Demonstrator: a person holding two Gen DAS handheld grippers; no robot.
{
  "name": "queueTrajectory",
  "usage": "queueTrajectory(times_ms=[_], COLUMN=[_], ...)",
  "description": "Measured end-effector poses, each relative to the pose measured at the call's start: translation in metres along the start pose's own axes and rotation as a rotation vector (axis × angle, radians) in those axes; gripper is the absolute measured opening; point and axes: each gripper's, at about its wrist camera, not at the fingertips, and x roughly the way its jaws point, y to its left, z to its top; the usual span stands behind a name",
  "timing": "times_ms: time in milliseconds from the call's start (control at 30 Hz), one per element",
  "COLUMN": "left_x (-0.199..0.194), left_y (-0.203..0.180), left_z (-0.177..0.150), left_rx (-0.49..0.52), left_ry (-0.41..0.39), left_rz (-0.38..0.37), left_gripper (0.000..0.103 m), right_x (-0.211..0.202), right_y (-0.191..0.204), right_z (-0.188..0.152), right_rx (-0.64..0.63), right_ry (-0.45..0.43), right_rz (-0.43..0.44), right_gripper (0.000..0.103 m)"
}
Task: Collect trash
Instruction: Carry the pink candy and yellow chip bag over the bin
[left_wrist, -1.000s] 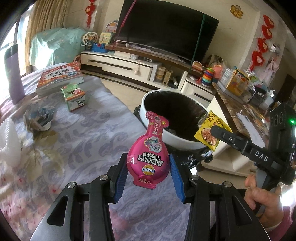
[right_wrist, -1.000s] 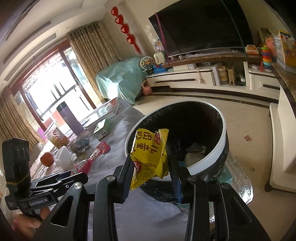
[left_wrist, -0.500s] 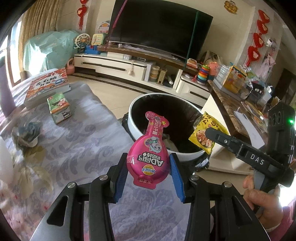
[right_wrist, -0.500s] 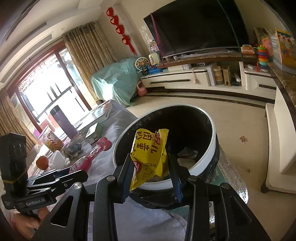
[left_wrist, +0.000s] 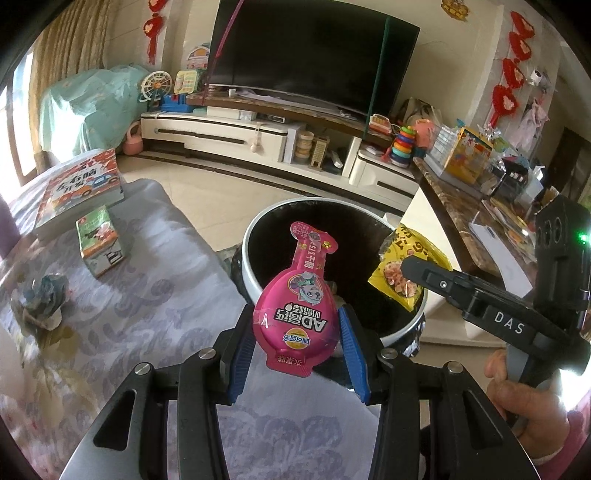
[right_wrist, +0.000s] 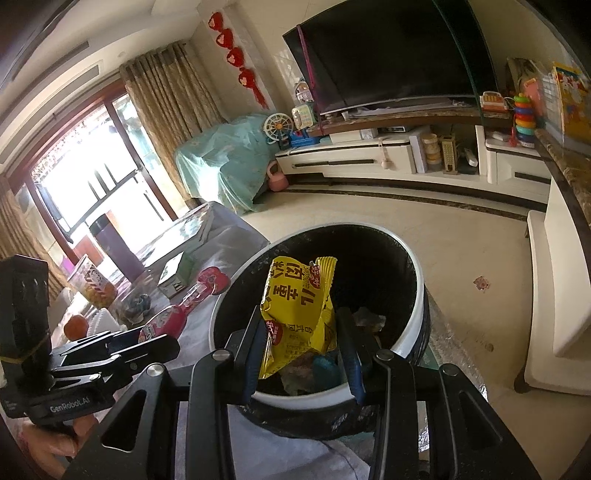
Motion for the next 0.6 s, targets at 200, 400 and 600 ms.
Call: queueTrajectory(times_ms=[200, 400, 600], left_x=[0.011, 0.023, 0.032], left_y=[-0.002, -0.008, -0.013], left_z=[0.008, 0.017, 0.023], left_rx=[0.036, 0.076, 0.092], left_ry=[0.012, 0.028, 0.033], left_rz=[-0.009, -0.018, -0.014], left_gripper=[0.043, 0.043, 0.043], right_x=[0.004, 0.008, 0.015], right_y=[-0.004, -0.01, -0.014], right_z=[0.007, 0.013, 0.018], right_rx=[0.004, 0.008, 0.006], right_ry=[0.005, 0.01, 0.027], right_rz=[-0.013, -0.019, -0.029], right_gripper=[0.038, 0.038, 0.038])
